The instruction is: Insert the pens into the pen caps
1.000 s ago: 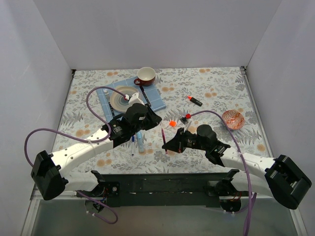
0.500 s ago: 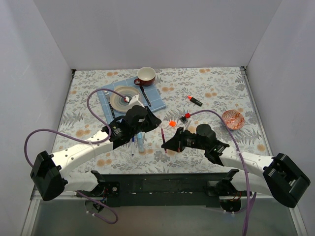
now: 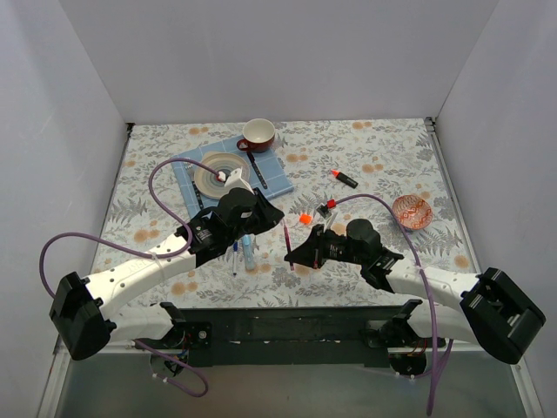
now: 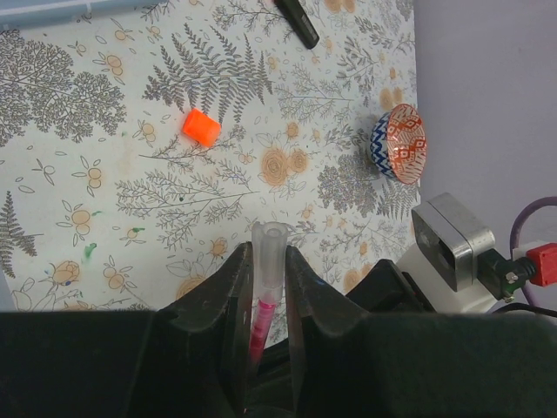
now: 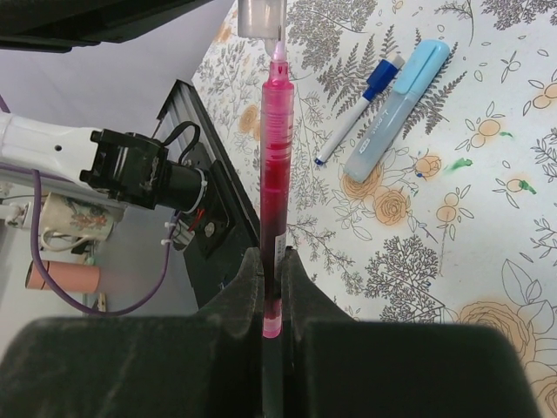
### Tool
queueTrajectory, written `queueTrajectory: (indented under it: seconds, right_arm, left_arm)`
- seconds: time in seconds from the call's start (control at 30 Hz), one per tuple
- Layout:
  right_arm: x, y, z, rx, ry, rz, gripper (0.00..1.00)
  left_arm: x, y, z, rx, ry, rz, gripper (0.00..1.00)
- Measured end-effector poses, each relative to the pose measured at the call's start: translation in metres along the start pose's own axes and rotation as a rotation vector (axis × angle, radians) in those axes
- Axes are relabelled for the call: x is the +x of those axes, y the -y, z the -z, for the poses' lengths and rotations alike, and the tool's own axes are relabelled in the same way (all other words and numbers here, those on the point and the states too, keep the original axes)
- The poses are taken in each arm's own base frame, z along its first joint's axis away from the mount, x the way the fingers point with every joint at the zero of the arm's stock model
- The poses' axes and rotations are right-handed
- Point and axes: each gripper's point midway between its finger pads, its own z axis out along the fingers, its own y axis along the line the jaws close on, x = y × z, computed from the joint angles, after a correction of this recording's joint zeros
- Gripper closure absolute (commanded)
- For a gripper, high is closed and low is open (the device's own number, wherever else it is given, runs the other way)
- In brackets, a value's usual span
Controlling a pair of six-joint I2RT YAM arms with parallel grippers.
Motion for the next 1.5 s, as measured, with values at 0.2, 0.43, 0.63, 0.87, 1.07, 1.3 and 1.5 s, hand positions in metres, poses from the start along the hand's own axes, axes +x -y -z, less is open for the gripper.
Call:
queueTrajectory:
  seconds: [0.2, 0.43, 0.63, 0.87, 1.07, 1.3, 1.5]
  right_arm:
    - [0.002, -0.001, -0.001, -0.008, -0.010, -0.015, 0.99]
    - [0.002, -0.002, -0.001, -0.014, -0.011, -0.024, 0.99]
    - [0.001, -0.004, -0.001, -0.022, -0.009, -0.034, 0.99]
    - [0.001, -0.004, -0.002, -0.023, -0.008, -0.036, 0.99]
    - [0.001, -0.004, -0.002, -0.022, -0.009, -0.039, 0.99]
    - [0.002, -0.003, -0.002, -0.022, -0.013, -0.044, 0.99]
    - [0.002, -0.005, -0.002, -0.030, -0.014, -0.041, 0.99]
  left_arm:
    - [0.000, 0.000, 0.000, 0.000, 0.001, 0.000, 1.00]
    - [-0.001, 0.001, 0.000, 0.003, 0.002, 0.001, 1.00]
    - [-0.001, 0.001, 0.000, 0.005, 0.004, 0.001, 1.00]
    - [-0.001, 0.001, 0.000, 0.006, 0.004, -0.002, 1.00]
    - [0.001, -0.002, -0.002, 0.005, 0.004, -0.002, 1.00]
    - [0.003, -0.008, -0.003, -0.007, 0.007, -0.011, 1.00]
    - [0.004, -0.010, -0.003, -0.011, 0.005, -0.012, 1.00]
